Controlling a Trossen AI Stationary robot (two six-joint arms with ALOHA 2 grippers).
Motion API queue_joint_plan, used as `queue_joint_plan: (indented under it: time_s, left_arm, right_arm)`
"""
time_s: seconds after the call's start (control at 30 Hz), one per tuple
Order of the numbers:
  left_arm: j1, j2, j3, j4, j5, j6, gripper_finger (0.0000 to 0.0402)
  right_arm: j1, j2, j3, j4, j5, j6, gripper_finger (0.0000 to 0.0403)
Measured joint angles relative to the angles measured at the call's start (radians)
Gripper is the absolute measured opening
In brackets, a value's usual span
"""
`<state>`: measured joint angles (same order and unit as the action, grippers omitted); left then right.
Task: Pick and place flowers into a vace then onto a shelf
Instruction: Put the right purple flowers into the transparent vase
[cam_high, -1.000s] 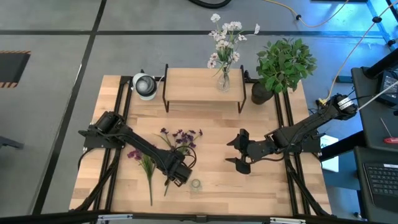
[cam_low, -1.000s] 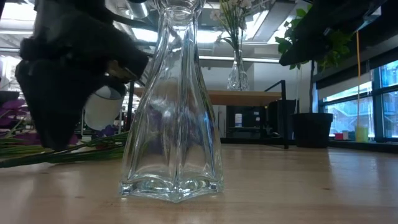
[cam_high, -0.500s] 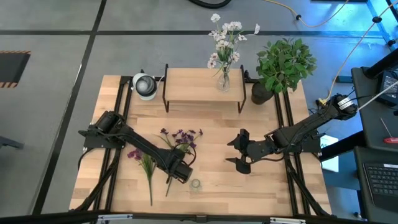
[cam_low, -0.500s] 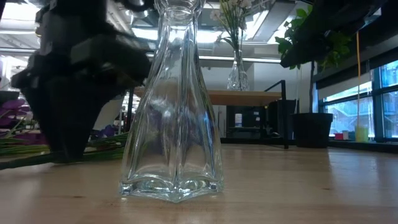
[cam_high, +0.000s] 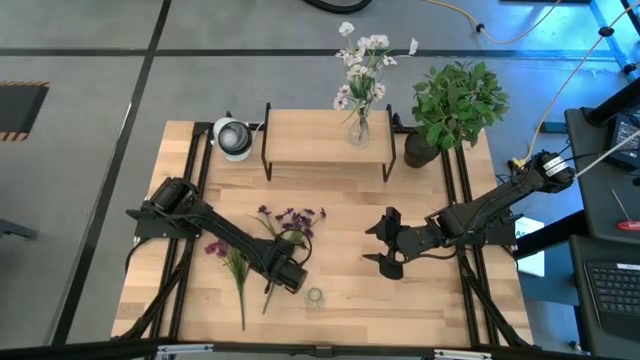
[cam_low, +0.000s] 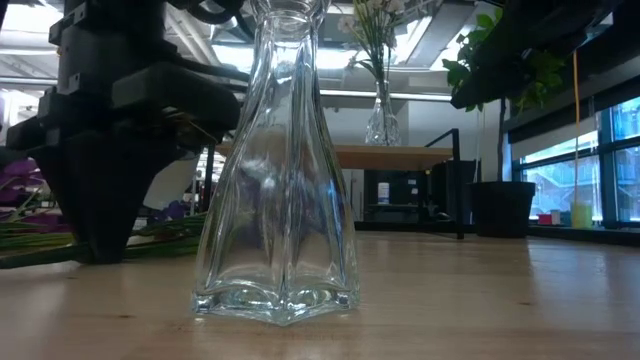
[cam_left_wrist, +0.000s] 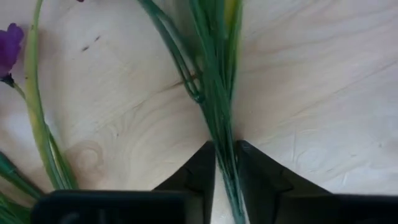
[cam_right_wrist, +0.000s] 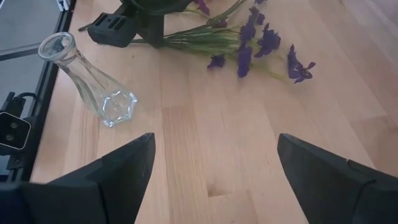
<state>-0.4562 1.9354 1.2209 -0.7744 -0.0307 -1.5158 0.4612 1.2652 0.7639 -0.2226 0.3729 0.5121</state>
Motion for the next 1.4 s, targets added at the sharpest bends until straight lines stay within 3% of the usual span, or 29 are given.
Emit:
queue_joint_plan:
  time_s: [0.2, 0.43, 0.73, 0.9, 1.03, 1.2, 1.4]
  left_arm:
    - [0.0, 0.002, 0.0, 0.007, -0.001, 0.034, 0.0009]
    - [0.0, -0.002, 0.037, -0.09, -0.025, 0.068, 0.0006]
    - [0.0, -0.151, 0.06, -0.09, -0.214, 0.074, 0.0005]
    - [-0.019, -0.273, 0.06, -0.054, -0.416, 0.099, 0.0004]
    - [-0.05, -0.364, 0.06, 0.062, -0.643, 0.196, 0.0004]
    - [-0.102, -0.41, 0.061, 0.34, -0.872, 0.502, 0.0006]
    - [-0.14, -0.37, 0.061, 0.686, -0.913, 0.856, 0.0006]
  right_arm:
    - [0.0, 0.0, 0.0, 0.0, 0.0, 0.002, 0.0339]
    - [0.0, 0.0, 0.0, 0.0, 0.0, 0.003, 0.0339]
    - [0.0, 0.0, 0.0, -0.006, 0.0, 0.003, 0.0339]
    - [0.0, 0.0, 0.0, -0.006, 0.0, 0.003, 0.0339]
    - [0.0, 0.0, 0.0, -0.006, 0.0, 0.007, 0.0339]
    - [0.0, 0.0, 0.0, -0.003, 0.0, 0.009, 0.0339]
    - [0.0, 0.0, 0.0, 0.0, 0.0, 0.009, 0.0339]
